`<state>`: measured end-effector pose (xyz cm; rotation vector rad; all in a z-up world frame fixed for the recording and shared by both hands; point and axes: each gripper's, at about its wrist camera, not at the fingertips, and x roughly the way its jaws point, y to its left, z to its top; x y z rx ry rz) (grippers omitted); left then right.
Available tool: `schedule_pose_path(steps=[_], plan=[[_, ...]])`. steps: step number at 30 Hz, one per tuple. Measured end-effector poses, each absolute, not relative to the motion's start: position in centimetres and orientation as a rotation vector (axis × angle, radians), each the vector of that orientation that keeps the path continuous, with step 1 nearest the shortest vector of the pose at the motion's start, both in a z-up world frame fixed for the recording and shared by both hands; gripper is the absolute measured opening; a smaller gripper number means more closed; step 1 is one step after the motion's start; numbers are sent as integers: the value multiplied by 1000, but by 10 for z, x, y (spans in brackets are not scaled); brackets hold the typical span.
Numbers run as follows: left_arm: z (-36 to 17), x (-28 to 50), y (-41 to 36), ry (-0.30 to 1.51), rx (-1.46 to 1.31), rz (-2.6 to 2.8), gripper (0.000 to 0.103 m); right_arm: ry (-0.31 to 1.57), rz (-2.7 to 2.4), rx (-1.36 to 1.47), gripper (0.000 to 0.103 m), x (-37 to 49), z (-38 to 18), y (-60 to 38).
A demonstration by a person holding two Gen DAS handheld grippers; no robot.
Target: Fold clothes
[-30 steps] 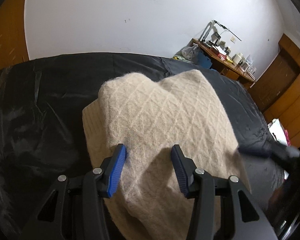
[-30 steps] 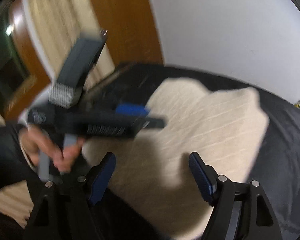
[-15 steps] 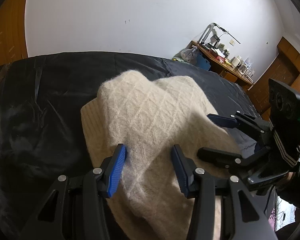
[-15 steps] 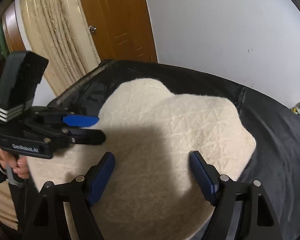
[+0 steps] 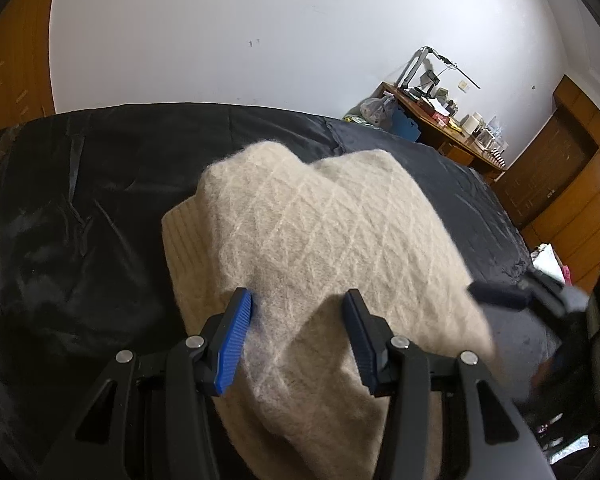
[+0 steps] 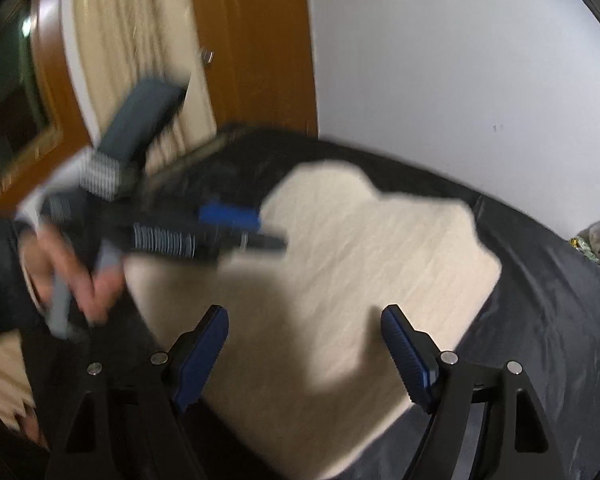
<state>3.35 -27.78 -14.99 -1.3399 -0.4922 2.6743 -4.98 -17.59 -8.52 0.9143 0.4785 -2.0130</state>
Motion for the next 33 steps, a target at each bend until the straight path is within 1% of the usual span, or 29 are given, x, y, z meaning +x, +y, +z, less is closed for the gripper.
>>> schedule_pose_path(steps=[3,4,7,10,12,14,17,19,21,24,25,27,30,33], plan=[[-150,34,-275,-470,-1345,2680,52,633,-2044,860,82,-41,-104,-184],[-150,34,-275,-467,-1346,2681,52,652,-2050,858,85,-41,-108,-185],[-150,33,-274,-469,-1349,2687,52,655,-2066,870,90,-42,-111,-190],[-150,34,-276,-487,-1362,2686,53,631,-2064,884,90,-43,-109,-190],[-144,34,-279,-531,-1370,2681,53,536,-2043,929,90,-47,-97,-179],[-136,34,-282,-572,-1378,2682,53,354,-2034,996,90,-58,-86,-157],[-126,32,-284,-578,-1404,2713,54,58,-2076,1089,90,-81,-76,-117],[-124,27,-283,-575,-1433,2710,57,-80,-2107,1133,90,-99,-76,-98],[-127,23,-280,-559,-1455,2697,64,-167,-2108,1194,90,-117,-84,-89],[-139,14,-277,-509,-1533,2686,68,-275,-2070,1312,90,-143,-105,-86],[-144,11,-281,-534,-1546,2671,70,-304,-2053,1336,90,-147,-110,-86],[-152,8,-290,-613,-1563,2639,79,-345,-2003,1381,90,-153,-122,-92],[-164,5,-305,-700,-1577,2597,89,-385,-1933,1427,90,-159,-135,-103],[-175,3,-315,-772,-1580,2543,96,-432,-1895,1446,92,-163,-141,-108]])
